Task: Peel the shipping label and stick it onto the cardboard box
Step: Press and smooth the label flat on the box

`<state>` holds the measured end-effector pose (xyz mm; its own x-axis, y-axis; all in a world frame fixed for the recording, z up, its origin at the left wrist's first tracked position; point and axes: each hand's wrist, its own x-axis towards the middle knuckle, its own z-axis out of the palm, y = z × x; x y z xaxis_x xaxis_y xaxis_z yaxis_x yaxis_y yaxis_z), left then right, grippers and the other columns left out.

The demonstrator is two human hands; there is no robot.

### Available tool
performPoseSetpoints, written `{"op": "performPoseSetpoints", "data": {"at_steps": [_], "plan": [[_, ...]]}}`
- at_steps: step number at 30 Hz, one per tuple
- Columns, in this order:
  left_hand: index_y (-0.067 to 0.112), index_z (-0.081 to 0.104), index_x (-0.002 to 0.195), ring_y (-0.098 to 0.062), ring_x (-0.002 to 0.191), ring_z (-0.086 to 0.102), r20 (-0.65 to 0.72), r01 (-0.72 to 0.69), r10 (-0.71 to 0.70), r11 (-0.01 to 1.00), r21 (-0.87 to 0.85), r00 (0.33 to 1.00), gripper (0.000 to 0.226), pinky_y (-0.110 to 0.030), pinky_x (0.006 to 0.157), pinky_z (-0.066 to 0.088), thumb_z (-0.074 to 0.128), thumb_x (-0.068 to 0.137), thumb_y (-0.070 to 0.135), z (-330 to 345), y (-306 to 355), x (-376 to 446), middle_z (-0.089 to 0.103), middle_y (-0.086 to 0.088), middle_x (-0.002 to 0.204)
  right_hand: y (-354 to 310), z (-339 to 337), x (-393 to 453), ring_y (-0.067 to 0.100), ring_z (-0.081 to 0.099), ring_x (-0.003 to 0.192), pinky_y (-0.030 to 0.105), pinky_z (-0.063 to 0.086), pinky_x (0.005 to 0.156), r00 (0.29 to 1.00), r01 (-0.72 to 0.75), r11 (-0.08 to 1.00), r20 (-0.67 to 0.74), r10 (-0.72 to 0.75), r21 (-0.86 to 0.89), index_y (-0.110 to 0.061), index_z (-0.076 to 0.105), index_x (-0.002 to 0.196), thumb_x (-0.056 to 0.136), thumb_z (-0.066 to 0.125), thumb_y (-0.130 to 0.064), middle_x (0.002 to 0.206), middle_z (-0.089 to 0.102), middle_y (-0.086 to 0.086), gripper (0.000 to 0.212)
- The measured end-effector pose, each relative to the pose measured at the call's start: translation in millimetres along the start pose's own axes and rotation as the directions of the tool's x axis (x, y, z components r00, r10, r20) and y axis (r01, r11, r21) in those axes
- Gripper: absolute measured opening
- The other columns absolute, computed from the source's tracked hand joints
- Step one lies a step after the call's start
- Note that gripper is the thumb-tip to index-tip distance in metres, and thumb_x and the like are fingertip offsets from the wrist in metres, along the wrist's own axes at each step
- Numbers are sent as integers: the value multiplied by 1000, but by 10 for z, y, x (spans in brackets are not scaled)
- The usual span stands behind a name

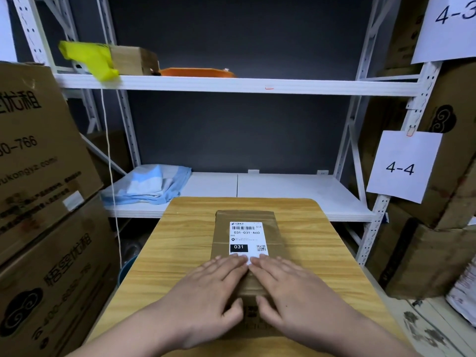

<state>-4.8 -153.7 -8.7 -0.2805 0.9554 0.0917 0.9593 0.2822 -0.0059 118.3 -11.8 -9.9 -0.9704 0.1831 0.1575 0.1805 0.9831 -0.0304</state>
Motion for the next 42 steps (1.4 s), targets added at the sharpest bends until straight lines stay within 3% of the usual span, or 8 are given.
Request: {"op": "performPoseSetpoints", "data": {"at_steps": [7, 11, 14, 18, 23, 33, 38, 42], "plan": [[33, 68, 115, 5, 108, 62, 59, -24, 16, 992, 122, 998, 56, -19, 88, 50, 41, 72, 56, 80, -99, -75, 66, 19, 122, 68, 119, -92, 0, 66, 104, 23, 47, 93, 998, 2, 996, 67, 4, -85, -24, 72, 111, 71, 42, -54, 117, 70, -10, 58], [38, 67, 115, 6, 110, 61, 41, 76, -80, 993, 93, 996, 54, -14, 95, 42, 34, 76, 55, -98, -120, -146, 64, 21, 123, 94, -44, -115, 2, 53, 123, 20, 18, 107, 993, -62, 995, 93, 70, -82, -23, 59, 129, 81, 27, -56, 137, 56, -9, 66], [30, 21, 149, -4, 146, 14, -45, 58, -59, 998, -24, 997, 82, -17, 114, -2, 7, 74, 58, -75, -163, -70, 16, 13, 158, 149, -98, -52, 7, 20, 144, 19, -3, 111, 1000, -12, 1000, -13, 12, -27, -21, 23, 150, 75, 3, -56, 158, 21, -6, 85], [26, -8, 152, -3, 146, -13, -14, 77, -78, 995, -60, 997, 75, -18, 111, -16, 7, 84, 55, 48, -85, 198, -15, 10, 160, 87, -22, 161, 11, 47, 131, 37, 25, 109, 996, -93, 994, -16, 92, -64, -16, 52, 136, 81, 29, -51, 143, 50, 1, 69], [24, -8, 152, -3, 146, -13, 69, 66, -61, 995, -78, 996, 80, -20, 114, -13, 3, 80, 56, 182, -86, 348, -13, 8, 161, 140, 166, 258, 6, -7, 147, 23, -19, 110, 998, 23, 999, 64, -25, 28, -20, 1, 152, 70, -6, -57, 161, -3, -5, 90], [20, -5, 153, -7, 147, -12, 96, 191, -184, 979, -69, 978, 90, -23, 115, -11, -4, 72, 59, 32, -272, 385, -11, 4, 162, 305, 11, 371, 7, 1, 147, 22, -5, 114, 993, -117, 991, 21, 116, 65, -22, 11, 152, 64, -10, -58, 161, 8, -5, 98], [21, -3, 153, -5, 147, -11, 109, 167, -153, 977, -130, 982, 64, -24, 119, -7, 19, 97, 42, 52, -205, 652, -11, 6, 161, 256, 89, 617, 6, -4, 147, 22, -8, 114, 992, -86, 991, 102, 75, 102, -20, 6, 153, 95, 18, -44, 162, 0, -5, 63], [22, 1, 153, -5, 147, -8, 172, 162, -142, 980, -114, 975, 60, -25, 118, -6, 22, 98, 37, 117, -279, 659, -6, 6, 162, 318, 142, 613, 6, 0, 147, 23, -5, 116, 984, -102, 991, 152, 88, 91, -21, 10, 153, 98, 24, -39, 162, 3, -4, 59]]}}
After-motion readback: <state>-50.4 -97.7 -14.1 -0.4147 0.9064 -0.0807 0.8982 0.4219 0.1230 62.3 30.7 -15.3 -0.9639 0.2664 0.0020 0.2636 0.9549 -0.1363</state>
